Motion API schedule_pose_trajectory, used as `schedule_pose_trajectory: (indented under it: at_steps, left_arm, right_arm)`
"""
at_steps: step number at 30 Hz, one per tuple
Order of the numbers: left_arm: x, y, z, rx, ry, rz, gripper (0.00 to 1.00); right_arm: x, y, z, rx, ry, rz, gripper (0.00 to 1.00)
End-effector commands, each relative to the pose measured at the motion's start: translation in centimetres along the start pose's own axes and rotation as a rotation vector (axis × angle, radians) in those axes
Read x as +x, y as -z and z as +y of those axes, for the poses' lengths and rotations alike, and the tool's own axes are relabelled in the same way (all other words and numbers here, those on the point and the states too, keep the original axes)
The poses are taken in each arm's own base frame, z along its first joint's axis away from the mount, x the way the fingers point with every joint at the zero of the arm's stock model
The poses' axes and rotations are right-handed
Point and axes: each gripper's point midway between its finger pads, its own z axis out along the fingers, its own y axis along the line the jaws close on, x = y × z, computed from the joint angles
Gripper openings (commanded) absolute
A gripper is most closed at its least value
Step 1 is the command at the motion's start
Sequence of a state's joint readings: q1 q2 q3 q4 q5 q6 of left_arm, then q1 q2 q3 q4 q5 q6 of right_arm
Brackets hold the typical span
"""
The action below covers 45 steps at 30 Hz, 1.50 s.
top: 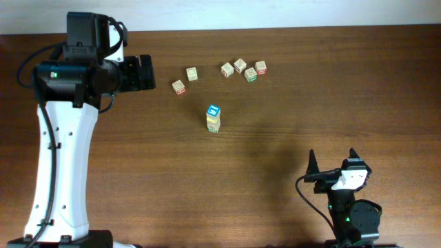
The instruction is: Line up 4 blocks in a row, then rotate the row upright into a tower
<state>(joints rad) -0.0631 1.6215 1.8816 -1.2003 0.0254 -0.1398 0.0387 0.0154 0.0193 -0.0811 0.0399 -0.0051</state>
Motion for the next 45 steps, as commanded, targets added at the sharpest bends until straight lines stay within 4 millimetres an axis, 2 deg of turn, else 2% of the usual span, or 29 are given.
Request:
schedule_pose_trajectory:
  at_steps: [1,6,8,9,11,12,14,15,18,21,23,25,27,45]
  left_arm:
    - [-0.1,0.0,0.0,-0.003,0.009,-0.003,0.99]
    - [-0.1,0.0,0.1,-0.004,0.008,-0.003,0.99]
    - [-0.6,0.9,2.5,-0.148,-0.009,-0.042,0.99]
    - [-1.1,1.7,2.6,-0.155,-0.053,-0.085,0.99]
    - [-2.1,2.4,1.2,-0.081,-0.219,-0.256,0.99]
    - [-1.9,2.6,0.5,-0.044,-0.28,-0.336,0.99]
    - [1.9,2.1,0.1,-0.016,-0.39,-0.472,0.99]
    - [3.3,1.9,0.3,-0.023,-0.406,-0.513,0.99]
    - [9.5,2.0,1.2,-0.084,-0.501,-0.767,0.99]
    - [13.9,1.6,2.3,-0.148,-0.532,-0.893,0.99]
    - [16.6,0.6,3.6,-0.213,-0.528,-0.935,0.99]
    - [18.6,-0.6,4.0,-0.228,-0.544,-0.954,0.99]
    - [20.3,-2.3,4.2,-0.238,-0.608,-0.857,0.99]
    - [20.5,-2.5,3.9,-0.218,-0.616,-0.851,0.99]
  right_arm:
    - [0.3,0.0,-0.1,0.0,0.006,-0.002,0.98]
    - [0.3,0.0,-0.1,0.0,0.006,-0.002,0.98]
    - [0.3,0.0,-0.1,0.0,0.006,-0.002,0.98]
    - [0.3,0.0,-0.1,0.0,0.006,-0.002,0.98]
    - [0.3,0.0,-0.1,0.0,0.006,-0.002,0.98]
    - [0.3,0.0,-0.1,0.0,0.006,-0.002,0.98]
    - [0.3,0.0,-0.1,0.0,0.006,-0.002,0.98]
    - [0.3,0.0,-0.1,0.0,0.006,-0.002,0.98]
    - [0.3,0.0,-0.1,0.0,0.006,-0.002,0.98]
    - [0.3,0.0,-0.1,0.0,0.006,-0.002,0.98]
    - [0.3,0.0,-0.1,0.0,0.006,-0.002,0.98]
    - [0.3,0.0,-0.1,0.0,0.006,-0.002,0.98]
    - [0.3,0.0,-0.1,0.0,0.006,-0.002,0.98]
    - [0.3,0.0,-0.1,0.0,0.006,-0.002,0.98]
